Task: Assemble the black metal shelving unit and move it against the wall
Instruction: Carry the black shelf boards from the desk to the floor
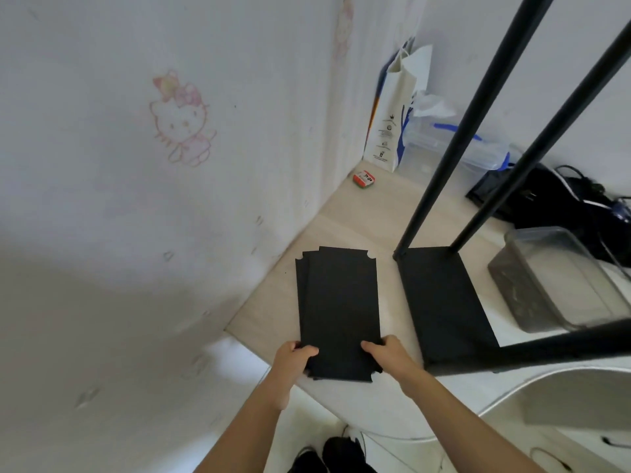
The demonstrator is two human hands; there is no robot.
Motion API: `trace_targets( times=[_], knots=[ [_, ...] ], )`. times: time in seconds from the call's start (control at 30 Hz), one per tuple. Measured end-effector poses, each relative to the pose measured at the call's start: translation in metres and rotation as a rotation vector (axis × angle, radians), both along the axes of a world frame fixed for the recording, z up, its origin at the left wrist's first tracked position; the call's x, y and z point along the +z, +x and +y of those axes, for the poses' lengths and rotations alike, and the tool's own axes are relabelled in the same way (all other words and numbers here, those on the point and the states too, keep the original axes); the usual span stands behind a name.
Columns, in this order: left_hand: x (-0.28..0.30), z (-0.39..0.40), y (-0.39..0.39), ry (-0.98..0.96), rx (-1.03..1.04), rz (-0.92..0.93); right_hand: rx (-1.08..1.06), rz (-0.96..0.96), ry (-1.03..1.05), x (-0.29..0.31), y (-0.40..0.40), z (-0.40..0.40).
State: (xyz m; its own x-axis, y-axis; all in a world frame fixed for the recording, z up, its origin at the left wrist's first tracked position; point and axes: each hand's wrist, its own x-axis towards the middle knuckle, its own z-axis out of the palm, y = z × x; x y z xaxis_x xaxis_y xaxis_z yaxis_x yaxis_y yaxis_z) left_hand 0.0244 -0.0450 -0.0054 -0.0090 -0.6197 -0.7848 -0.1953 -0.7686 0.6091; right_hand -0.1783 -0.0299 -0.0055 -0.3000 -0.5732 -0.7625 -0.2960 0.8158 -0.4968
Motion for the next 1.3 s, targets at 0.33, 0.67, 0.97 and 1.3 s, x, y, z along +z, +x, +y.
trace_targets(
  times=[0.33,0.67,0.97,1.3],
  knots=[
    [0.001,0.003,0.022,0.056,0.05,0.104,-0.215,-0.18,-0.053,0.003,0.001,0.031],
    [-0.001,0.022,0.043,0.136,-0.105,0.211,-0.258,-0.359,-0.056,0.014,0.014,0.072],
    [-0.005,0.055,0.039,0.208,-0.203,0.273,-0.345,-0.329,-0.072,0.014,0.009,0.121],
    [0.003,0.097,0.019,0.22,-0.315,0.251,-0.301,-0.321,-0.073,0.012,-0.012,0.172]
  ],
)
